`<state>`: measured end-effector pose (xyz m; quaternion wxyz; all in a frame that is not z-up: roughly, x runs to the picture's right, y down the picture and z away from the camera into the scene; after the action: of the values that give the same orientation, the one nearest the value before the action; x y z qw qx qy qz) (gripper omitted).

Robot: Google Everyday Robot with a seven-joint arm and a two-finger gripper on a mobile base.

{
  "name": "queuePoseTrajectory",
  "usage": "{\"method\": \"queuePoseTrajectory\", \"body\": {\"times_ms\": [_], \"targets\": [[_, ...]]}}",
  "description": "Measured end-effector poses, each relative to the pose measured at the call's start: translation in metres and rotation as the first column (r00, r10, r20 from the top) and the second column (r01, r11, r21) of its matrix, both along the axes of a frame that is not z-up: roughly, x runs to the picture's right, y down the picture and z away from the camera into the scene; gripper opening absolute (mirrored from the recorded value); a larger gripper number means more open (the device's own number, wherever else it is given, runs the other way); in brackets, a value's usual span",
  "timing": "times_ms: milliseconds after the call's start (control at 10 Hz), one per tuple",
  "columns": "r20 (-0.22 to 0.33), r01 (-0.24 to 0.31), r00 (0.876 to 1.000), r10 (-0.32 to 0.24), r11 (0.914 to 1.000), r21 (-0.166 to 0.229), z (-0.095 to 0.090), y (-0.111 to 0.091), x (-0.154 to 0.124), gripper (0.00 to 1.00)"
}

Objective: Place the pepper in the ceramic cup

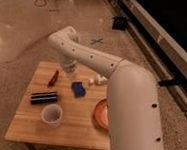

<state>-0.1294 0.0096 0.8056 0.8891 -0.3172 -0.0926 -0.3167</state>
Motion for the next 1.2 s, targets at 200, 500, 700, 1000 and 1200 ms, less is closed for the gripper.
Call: {"method": "queuePoseTrajectory", "body": {"times_ms": [200,500,700,1000,1200], "targets": [[0.005,0.005,1.0,-0.005,0.9999,0.009,0.009,0.0,-0.018,0.41],[0.0,0.016,1.0,-0.016,0.9999,0.007,0.011,0.009,-0.015,0.41],[-0.009,0.009,1.0,-0.009,1.0,-0.001,0.004,0.007,-0.016,0.41],[0.006,0.0,1.0,0.0,1.0,0.0,0.032,0.013,-0.03,0.41],[-0.018,0.001,1.0,-0.001,1.0,-0.002,0.04,0.019,-0.025,0.41]]}}
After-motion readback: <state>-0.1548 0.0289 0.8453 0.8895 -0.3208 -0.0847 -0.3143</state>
